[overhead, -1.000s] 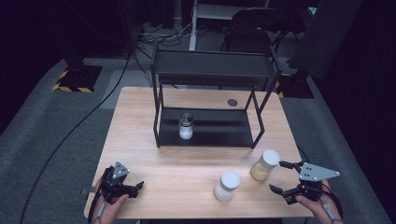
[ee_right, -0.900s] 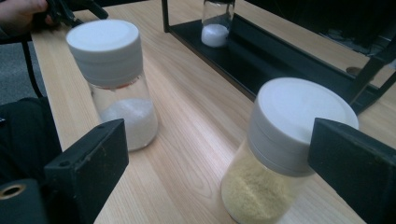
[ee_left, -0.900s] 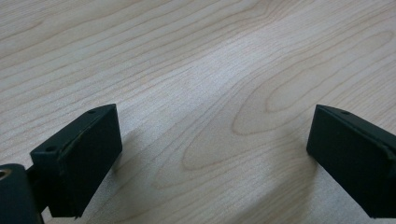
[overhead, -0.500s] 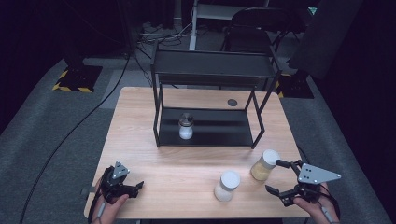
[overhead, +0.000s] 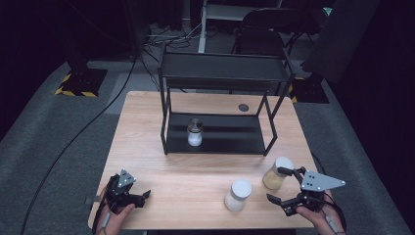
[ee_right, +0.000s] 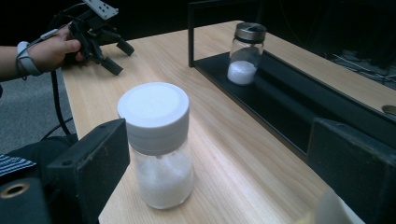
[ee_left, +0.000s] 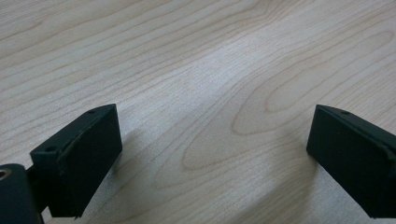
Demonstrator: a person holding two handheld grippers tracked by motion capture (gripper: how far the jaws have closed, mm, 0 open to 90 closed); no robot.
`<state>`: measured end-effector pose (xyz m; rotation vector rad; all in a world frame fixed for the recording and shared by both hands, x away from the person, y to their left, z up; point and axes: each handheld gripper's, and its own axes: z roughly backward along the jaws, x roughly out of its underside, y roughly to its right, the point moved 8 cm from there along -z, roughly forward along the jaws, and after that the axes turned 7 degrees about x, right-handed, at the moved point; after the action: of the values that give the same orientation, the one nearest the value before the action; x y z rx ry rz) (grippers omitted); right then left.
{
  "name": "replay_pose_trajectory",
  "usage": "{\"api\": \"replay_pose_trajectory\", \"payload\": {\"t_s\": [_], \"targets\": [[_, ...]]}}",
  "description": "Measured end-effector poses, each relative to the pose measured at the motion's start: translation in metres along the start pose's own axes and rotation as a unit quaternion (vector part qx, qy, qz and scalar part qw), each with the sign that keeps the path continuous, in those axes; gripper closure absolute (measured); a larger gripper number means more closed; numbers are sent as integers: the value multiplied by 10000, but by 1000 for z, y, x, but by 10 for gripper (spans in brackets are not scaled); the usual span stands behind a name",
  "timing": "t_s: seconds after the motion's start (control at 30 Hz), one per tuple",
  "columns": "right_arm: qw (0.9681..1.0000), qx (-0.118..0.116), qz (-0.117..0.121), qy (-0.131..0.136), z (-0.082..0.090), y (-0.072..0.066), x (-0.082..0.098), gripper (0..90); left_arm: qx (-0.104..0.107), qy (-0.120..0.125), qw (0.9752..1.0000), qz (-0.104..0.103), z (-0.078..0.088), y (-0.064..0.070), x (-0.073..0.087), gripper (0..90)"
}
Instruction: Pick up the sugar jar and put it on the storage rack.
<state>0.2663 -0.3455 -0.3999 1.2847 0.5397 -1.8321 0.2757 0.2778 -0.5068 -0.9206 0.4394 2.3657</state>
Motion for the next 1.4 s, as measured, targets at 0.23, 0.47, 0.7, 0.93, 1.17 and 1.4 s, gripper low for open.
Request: {"api": "replay_pose_trajectory", "payload": {"t_s": [0.23, 0.47, 0.7, 0.93, 1.17, 1.4], "targets": [[9997, -225, 92, -102, -17, -8, -8, 59, -1, 1, 10000, -1, 0, 0, 0, 33], [9992, -391, 60, -71, -34, -19, -14, 59, -2, 0, 10000, 1, 0, 0, 0, 33], [9984, -548, 69, -84, -50, -29, -18, 58, -2, 0, 10000, 0, 0, 0, 0, 33], [9987, -483, 108, -156, -62, -36, -18, 66, -2, -4, 10000, 4, 0, 0, 0, 33], [9988, -438, 58, -195, -70, -39, -12, 91, -2, -3, 10000, 4, 0, 0, 0, 33], [9986, -437, -3, -300, -76, -38, -3, 150, -3, -3, 10000, 6, 0, 0, 0, 33]]}}
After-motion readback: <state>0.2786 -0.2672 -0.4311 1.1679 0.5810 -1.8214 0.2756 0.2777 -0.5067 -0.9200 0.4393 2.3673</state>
